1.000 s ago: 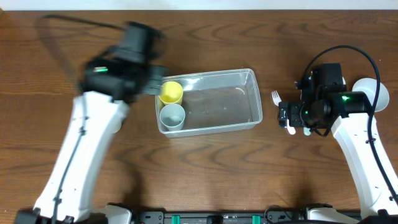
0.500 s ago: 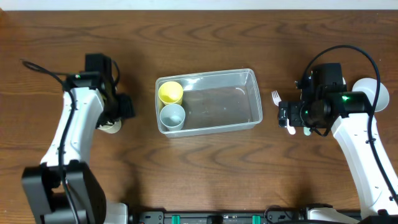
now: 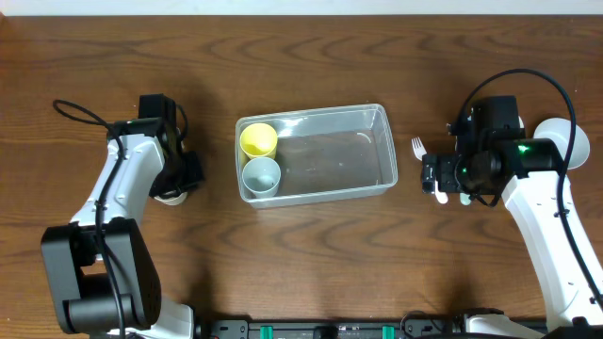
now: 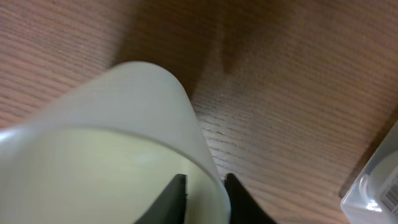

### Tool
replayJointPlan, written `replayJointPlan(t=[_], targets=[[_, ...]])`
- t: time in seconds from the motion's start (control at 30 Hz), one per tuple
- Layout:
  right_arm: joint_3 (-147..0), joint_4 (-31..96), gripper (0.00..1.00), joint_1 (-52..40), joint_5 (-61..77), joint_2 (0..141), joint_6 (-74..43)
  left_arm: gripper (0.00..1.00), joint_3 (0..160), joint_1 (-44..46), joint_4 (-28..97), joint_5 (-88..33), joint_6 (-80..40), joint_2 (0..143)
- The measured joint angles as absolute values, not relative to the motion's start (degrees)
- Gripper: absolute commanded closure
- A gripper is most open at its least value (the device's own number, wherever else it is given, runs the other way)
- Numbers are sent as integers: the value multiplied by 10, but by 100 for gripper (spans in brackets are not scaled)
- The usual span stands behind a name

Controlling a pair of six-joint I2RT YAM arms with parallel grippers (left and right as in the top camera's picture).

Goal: Pack container
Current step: 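Reach the left gripper to the white cup and grasp it, then place the white cup in the container next to the yellow cup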

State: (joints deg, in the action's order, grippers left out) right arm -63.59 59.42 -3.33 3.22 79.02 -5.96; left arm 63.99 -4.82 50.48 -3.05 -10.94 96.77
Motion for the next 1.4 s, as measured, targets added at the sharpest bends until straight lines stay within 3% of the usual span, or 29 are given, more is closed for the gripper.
replayJointPlan(t=[0.07, 0.3, 0.5, 0.7, 0.97, 1.4], targets=[[-636, 594, 1, -33, 32, 790, -60, 94, 640, -48, 505, -30, -112, 968], [-636, 594, 1, -33, 32, 790, -60, 94, 649, -48, 512, -31, -109, 967], [-636, 593, 1, -33, 32, 790, -60, 94, 714, -26, 590, -30, -109, 949], [-636, 592, 1, -33, 32, 790, -60, 94, 873, 83, 650, -28, -105, 908], [-636, 590, 1, -33, 32, 790, -60, 94, 1009, 263, 610, -31, -89, 918], [-636, 590, 1, -33, 32, 790, -60, 94, 1007, 342, 585, -37, -48, 1140]])
